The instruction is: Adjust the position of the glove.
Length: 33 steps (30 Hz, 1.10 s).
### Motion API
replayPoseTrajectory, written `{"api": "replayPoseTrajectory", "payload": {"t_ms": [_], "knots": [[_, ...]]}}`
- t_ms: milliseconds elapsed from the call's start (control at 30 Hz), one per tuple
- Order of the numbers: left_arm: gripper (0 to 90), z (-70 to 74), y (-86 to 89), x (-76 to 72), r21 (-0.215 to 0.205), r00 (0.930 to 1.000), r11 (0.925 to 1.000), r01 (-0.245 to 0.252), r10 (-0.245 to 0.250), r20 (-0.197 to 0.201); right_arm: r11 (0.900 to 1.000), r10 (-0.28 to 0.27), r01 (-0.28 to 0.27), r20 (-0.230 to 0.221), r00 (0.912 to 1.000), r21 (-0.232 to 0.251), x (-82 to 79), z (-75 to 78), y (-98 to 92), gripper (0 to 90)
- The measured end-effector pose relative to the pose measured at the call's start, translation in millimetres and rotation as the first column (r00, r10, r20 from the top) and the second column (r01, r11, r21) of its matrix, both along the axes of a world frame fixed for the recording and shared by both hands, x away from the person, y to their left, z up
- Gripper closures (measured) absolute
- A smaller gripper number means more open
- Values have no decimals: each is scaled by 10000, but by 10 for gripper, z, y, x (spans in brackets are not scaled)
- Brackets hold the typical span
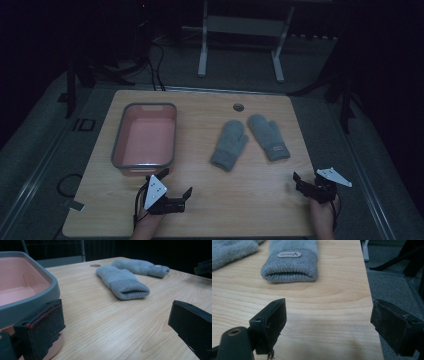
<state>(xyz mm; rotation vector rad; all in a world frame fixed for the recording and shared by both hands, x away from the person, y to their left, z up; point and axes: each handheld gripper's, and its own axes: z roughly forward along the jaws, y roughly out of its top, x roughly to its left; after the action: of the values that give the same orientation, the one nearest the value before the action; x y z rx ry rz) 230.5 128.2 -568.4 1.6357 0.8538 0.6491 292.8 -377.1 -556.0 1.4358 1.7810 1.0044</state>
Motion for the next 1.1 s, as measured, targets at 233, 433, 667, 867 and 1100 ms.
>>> {"api": "replayPoseTrajectory", "payload": {"t_ms": [233, 433, 667, 867, 1100], "knots": [[7, 4, 25, 2, 22, 9998, 9998, 175, -175, -70, 9989, 476, -477, -352, 9982, -25, 34, 74, 12, 137], [7, 30, 101, -31, -354, 9998, 9992, 188, -192, -113, 9965, 819, -827, -642, 9946, -88, 85, 179, 59, 140], [7, 26, 110, -49, -42, 9996, 10000, 90, -91, -260, 9903, 1388, -1384, -383, 9896, 132, 185, 441, 117, 133], [7, 30, 63, -55, 91, 9993, 9995, 298, -296, -232, 9715, 2354, -2368, -814, 9685, -78, 336, 683, 265, 139], [7, 27, 33, -57, 22, 9986, 9993, 373, -372, -385, 9491, 3113, -3136, -644, 9481, -291, 500, 837, 505, 129]]}}
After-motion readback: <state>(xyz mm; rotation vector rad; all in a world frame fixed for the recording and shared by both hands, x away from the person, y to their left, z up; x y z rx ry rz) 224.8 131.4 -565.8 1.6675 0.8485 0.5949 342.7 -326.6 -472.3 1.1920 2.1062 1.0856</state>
